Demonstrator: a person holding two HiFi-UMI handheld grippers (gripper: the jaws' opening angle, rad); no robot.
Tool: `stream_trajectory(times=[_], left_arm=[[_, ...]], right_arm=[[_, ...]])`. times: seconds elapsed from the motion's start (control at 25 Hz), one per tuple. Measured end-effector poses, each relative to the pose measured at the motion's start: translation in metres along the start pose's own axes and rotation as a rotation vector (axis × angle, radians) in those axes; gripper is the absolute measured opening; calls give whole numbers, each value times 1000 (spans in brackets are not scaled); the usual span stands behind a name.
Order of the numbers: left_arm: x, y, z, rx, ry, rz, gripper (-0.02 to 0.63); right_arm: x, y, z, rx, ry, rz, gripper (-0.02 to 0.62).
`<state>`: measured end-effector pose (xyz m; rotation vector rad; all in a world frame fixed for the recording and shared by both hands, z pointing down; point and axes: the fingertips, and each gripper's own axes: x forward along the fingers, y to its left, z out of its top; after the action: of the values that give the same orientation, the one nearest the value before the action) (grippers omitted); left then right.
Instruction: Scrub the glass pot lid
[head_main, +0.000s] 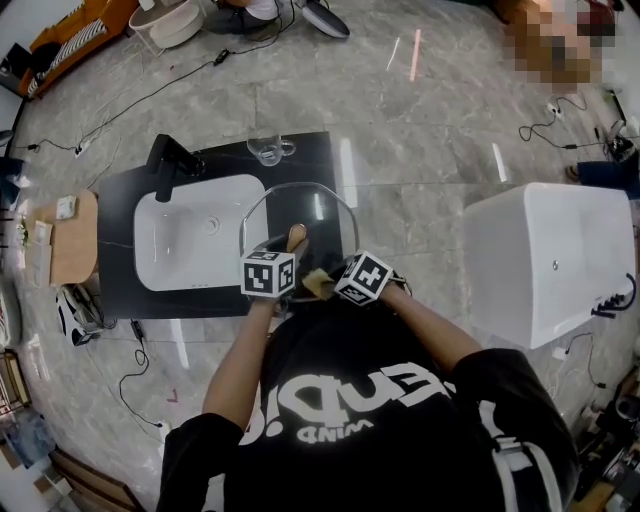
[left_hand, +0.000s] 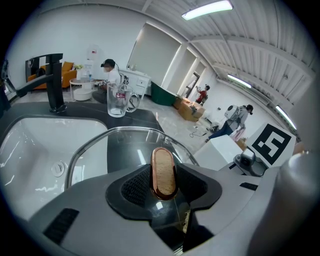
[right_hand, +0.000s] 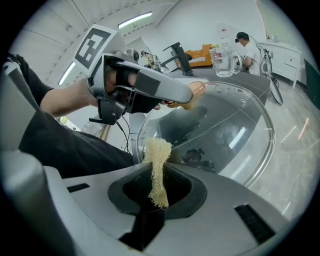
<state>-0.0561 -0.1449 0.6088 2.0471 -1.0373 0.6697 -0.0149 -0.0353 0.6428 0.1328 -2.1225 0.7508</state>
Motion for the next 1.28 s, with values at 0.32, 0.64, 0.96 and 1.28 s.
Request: stream_trajectory(times=[0.32, 0.64, 0.96, 1.28], left_arm=[[-1, 0, 1, -6, 0, -7, 172], [0, 0, 0, -10, 2, -9, 172], [0, -2, 0, -16, 0, -9, 173], [0, -2, 0, -22, -3, -7, 173]], right_arm=[[-11, -14, -10, 38, 7, -7, 48], [-29, -40, -26, 76, 16, -19, 49], [-49, -70, -30, 80, 25, -57, 49], [-63, -99, -24, 129, 9, -99, 49]])
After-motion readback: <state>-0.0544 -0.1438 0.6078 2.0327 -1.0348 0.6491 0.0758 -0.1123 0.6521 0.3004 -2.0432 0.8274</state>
